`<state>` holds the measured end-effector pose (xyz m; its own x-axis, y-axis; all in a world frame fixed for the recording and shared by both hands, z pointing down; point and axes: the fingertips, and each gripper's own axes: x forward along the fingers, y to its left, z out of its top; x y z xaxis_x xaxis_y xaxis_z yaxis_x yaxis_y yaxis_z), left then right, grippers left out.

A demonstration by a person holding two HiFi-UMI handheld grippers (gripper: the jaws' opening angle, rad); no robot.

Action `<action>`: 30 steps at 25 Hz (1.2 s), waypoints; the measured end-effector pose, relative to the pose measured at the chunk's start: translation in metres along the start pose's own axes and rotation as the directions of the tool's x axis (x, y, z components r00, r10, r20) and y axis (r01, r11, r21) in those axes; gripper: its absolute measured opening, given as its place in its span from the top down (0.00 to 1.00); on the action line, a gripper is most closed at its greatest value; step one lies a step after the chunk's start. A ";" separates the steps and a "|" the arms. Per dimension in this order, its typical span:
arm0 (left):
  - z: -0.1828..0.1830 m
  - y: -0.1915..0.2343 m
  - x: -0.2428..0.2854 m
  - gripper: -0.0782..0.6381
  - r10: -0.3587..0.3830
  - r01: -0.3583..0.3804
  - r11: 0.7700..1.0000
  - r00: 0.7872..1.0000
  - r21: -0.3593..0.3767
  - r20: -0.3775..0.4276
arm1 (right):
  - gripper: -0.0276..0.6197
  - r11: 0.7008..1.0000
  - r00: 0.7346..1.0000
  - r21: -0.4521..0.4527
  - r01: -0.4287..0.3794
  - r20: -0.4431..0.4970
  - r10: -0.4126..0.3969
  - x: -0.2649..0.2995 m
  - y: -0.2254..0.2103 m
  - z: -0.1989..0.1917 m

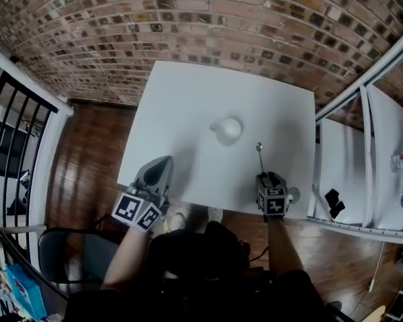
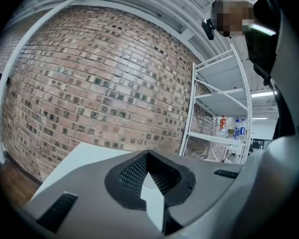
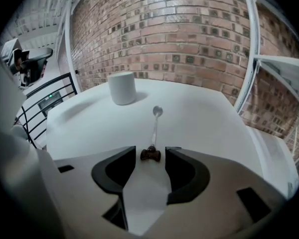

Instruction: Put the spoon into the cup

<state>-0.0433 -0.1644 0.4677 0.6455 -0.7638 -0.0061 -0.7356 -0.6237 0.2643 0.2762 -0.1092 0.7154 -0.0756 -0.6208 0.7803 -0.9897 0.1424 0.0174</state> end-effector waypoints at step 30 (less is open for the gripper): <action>0.039 0.001 0.001 0.90 -0.094 0.092 0.995 0.991 0.029 0.097 | 0.76 0.998 0.954 -0.027 0.063 0.297 -0.052 -0.086 0.007 0.106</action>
<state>-0.0516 -0.1727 0.4302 0.6887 -0.7142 -0.1247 -0.6789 -0.6957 0.2350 0.2631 -0.1363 0.5822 -0.0567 -0.8282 0.5576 -0.9888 0.1236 0.0830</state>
